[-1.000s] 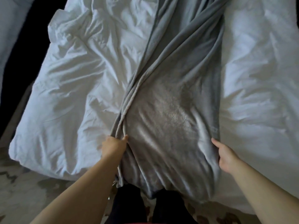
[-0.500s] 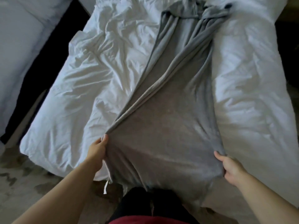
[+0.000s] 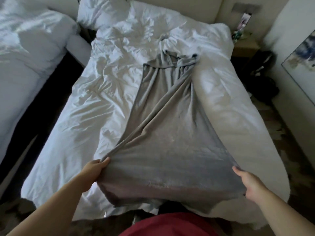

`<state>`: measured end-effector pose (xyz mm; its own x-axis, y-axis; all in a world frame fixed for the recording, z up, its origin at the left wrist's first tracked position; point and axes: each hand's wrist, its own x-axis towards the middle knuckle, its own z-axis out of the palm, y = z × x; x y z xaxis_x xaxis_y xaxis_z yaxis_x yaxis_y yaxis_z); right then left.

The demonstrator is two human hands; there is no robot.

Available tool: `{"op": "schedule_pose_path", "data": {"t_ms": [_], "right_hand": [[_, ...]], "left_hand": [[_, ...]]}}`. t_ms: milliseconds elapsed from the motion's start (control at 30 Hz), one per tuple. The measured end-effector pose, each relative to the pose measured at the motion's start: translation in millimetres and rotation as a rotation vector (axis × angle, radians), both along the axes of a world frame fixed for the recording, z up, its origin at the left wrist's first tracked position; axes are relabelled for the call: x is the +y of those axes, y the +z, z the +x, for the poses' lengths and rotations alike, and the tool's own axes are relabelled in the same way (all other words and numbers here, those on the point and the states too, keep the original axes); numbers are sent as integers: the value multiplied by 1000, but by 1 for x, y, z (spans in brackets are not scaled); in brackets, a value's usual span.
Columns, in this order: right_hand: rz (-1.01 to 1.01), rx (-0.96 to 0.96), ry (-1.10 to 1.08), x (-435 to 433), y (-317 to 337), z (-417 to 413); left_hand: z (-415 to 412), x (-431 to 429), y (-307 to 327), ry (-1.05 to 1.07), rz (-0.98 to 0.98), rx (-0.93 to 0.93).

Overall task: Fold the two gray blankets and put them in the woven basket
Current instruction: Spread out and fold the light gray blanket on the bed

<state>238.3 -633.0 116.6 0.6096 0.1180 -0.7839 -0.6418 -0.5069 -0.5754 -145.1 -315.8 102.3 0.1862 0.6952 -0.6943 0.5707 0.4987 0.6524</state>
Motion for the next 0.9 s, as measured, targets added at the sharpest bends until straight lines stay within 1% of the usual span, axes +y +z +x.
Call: {"op": "schedule_pose_path", "data": {"t_ms": [67, 133, 233, 300, 333, 467, 567, 633, 700, 800, 900], "right_hand": [[-10, -66, 5, -14, -5, -11], [-55, -122, 37, -24, -10, -24], [-107, -139, 62, -31, -16, -41], [-171, -139, 105, -36, -25, -48], [-227, -142, 146, -39, -29, -50], [-497, -144, 362, -62, -41, -58], [-590, -139, 414, -72, -46, -66], [-588, -167, 396, -72, -51, -70], [-551, -168, 362, -66, -55, -72], [-478, -47, 326, -46, -55, -70], [-388, 40, 342, -10, -49, -58]], "left_hand": [[-9, -7, 2, -10, -37, -65], [-17, -17, 2, -63, -62, -56], [-28, -30, -9, -200, -62, 87], [-31, -39, -20, -258, -111, 152], [-33, -42, -27, -277, -133, 187], [-50, -58, -55, -430, -157, 433], [-57, -65, -65, -494, -162, 565], [-52, -67, -64, -535, -110, 625], [-44, -66, -66, -538, -93, 638], [-30, -61, -66, -526, -79, 621], [-7, -49, -62, -488, -51, 532]]}}
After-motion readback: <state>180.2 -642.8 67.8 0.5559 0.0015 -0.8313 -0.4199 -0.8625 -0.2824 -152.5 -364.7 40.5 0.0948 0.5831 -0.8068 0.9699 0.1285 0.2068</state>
